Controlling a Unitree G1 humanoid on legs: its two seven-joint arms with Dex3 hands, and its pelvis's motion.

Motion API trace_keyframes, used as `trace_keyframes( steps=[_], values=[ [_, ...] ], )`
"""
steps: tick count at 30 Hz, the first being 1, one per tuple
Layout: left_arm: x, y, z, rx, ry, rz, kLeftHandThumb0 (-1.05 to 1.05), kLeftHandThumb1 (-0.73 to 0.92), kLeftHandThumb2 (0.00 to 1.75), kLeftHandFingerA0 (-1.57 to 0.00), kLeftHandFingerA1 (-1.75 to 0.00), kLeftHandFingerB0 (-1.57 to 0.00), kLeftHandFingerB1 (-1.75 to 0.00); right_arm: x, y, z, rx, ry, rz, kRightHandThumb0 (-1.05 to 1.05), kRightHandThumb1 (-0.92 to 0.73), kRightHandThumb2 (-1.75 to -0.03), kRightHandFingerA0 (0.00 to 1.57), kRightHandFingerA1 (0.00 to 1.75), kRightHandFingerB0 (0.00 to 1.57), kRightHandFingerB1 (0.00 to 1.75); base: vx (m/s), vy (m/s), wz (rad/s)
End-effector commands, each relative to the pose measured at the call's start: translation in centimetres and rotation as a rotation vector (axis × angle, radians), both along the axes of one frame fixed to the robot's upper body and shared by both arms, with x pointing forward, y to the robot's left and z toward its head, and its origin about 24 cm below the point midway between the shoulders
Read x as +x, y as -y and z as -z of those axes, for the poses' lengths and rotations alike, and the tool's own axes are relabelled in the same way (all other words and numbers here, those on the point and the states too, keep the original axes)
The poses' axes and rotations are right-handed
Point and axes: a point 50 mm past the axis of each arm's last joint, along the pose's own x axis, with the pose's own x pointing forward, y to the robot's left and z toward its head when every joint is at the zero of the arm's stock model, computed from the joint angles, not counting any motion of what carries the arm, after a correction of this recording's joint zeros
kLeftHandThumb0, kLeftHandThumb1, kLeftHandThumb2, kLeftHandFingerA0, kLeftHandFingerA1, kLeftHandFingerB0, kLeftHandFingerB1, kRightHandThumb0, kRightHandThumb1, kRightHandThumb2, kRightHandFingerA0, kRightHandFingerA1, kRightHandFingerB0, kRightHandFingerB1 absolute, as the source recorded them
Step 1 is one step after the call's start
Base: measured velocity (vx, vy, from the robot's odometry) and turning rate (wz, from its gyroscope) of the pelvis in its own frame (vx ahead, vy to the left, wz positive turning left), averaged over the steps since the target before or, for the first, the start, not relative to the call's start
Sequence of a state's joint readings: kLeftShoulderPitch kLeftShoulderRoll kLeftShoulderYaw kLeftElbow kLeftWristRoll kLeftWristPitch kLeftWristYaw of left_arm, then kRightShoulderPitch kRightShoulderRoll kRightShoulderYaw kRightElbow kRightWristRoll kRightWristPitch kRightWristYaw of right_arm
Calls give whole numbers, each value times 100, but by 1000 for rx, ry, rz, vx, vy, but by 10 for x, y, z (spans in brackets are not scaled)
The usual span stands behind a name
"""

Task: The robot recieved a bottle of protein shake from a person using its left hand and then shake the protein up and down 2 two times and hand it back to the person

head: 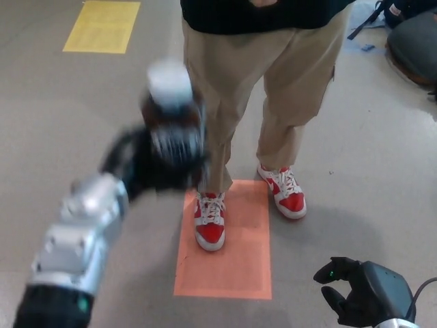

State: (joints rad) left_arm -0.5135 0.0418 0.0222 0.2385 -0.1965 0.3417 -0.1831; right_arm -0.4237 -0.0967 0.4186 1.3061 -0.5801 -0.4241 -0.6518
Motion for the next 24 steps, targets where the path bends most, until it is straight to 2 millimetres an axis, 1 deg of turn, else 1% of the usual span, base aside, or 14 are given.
trace_keyframes(
  steps=[1,2,3,5,6,7,10,13,15,18,20,21,23,24],
  values=[
    [-33,-6,83,78,-288,82,-19,80,65,-78,-166,-67,-120,-5,6,2,-5,0,9,-41,-68,-82,93,90,86,59,0,0,0],
    [-41,-7,97,111,-334,84,-19,80,65,-78,-166,-67,-120,-7,6,4,-3,-9,12,-41,-68,-82,93,90,86,59,0,0,0],
    [-59,-11,128,175,-413,104,-17,82,63,-79,-171,-63,-120,-6,5,4,-1,-11,14,-41,-69,-80,94,92,86,58,0,0,0],
    [-59,-10,129,200,-410,124,-21,80,70,-84,-167,-63,-120,-6,4,3,17,-10,22,-41,-69,-80,93,93,87,58,0,0,0],
    [-54,-8,119,198,-394,127,-22,83,70,-81,-166,-61,-113,-6,4,4,10,-8,18,-40,-68,-82,95,94,87,58,0,0,0],
    [-30,-2,76,135,-276,109,-25,84,65,-76,-170,-54,-115,-7,4,4,0,-8,12,-40,-66,-85,96,91,87,60,0,0,0],
    [-4,1,12,-28,-96,90,-25,83,66,-77,-168,-63,-108,-7,4,5,-3,-16,11,-40,-67,-83,95,88,87,59,0,0,11],
    [6,4,-26,-121,-17,69,-17,80,72,-85,-159,-73,-118,-7,3,5,-6,-17,10,-38,-67,-81,95,90,86,57,0,0,0],
    [0,6,-2,-81,-93,71,-15,77,66,-82,-164,-70,-120,-5,3,4,-6,-17,15,-38,-67,-82,94,88,87,56,0,0,0],
    [-37,9,85,75,-321,108,-19,81,63,-75,-166,-56,-120,-6,4,4,-5,-11,9,-39,-66,-85,95,93,86,60,0,0,-3],
    [-49,12,107,110,-381,132,-22,81,69,-72,-169,-61,-120,-6,5,4,4,-14,19,-43,-67,-84,90,96,86,62,0,0,0],
    [-47,13,105,111,-382,131,-22,81,69,-72,-169,-61,-120,-5,5,4,13,-17,28,-43,-67,-84,90,96,86,62,0,0,0],
    [-22,16,57,24,-256,113,-23,81,69,-67,-168,-60,-120,-4,5,3,-2,-15,22,-39,-67,-84,93,95,87,58,0,0,0],
    [-13,15,35,-4,-186,99,-25,81,65,-76,-167,-60,-111,-5,5,3,-7,-17,18,-38,-67,-82,93,87,86,58,0,0,13]
  ],
)
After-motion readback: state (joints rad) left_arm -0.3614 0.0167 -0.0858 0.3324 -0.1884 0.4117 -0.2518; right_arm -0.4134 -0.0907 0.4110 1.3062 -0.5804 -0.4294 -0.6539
